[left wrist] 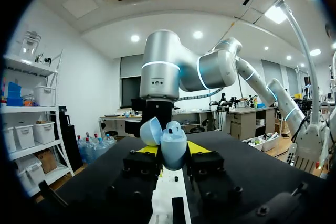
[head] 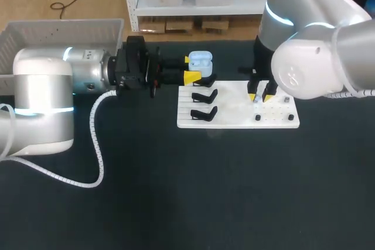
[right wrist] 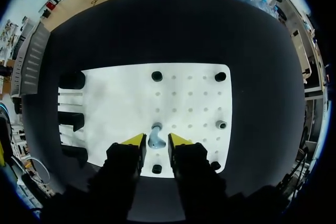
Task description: Pick up each earbud case from the left stands, insert the matching earbuds, close the lid, and place the case in the box.
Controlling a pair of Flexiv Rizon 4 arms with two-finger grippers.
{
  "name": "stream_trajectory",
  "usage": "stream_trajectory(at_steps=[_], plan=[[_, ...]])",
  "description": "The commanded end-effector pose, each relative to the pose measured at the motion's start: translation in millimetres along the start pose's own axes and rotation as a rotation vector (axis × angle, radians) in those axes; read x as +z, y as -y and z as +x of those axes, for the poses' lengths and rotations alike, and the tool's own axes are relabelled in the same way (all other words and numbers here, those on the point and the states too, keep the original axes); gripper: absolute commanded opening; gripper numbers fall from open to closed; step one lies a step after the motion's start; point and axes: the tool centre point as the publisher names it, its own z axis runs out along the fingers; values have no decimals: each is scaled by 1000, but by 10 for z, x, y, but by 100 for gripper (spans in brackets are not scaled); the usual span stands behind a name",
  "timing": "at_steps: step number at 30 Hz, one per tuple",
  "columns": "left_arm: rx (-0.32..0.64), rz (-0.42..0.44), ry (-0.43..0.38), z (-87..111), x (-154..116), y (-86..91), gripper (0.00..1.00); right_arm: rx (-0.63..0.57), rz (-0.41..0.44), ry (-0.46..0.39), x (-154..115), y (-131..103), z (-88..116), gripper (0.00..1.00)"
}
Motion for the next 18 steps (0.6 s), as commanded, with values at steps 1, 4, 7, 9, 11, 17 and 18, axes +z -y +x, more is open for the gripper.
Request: stream_trajectory(at_steps=[1, 4, 7, 9, 11, 17, 18], plan=[[0, 1, 0, 4, 2, -9, 0, 4, -1, 3, 2, 15, 17, 26], [0, 1, 0, 4, 2, -9, 0, 6, -1, -1, 13, 20, 15, 24], [0, 1, 0, 4, 2, -9, 0, 4, 0, -3, 16, 12, 13, 21], [0, 1, 0, 4, 2, -9, 0, 3, 0, -5, 18, 7, 8, 17], [0, 1, 0, 4, 2, -9, 0, 5, -2, -8, 25, 8, -1, 15], [0, 1, 0, 4, 2, -9, 0, 7, -1, -11, 20, 2, 4, 0], [0, 1, 0, 4, 2, -9, 0, 8, 0, -11, 6, 3, 12, 0]])
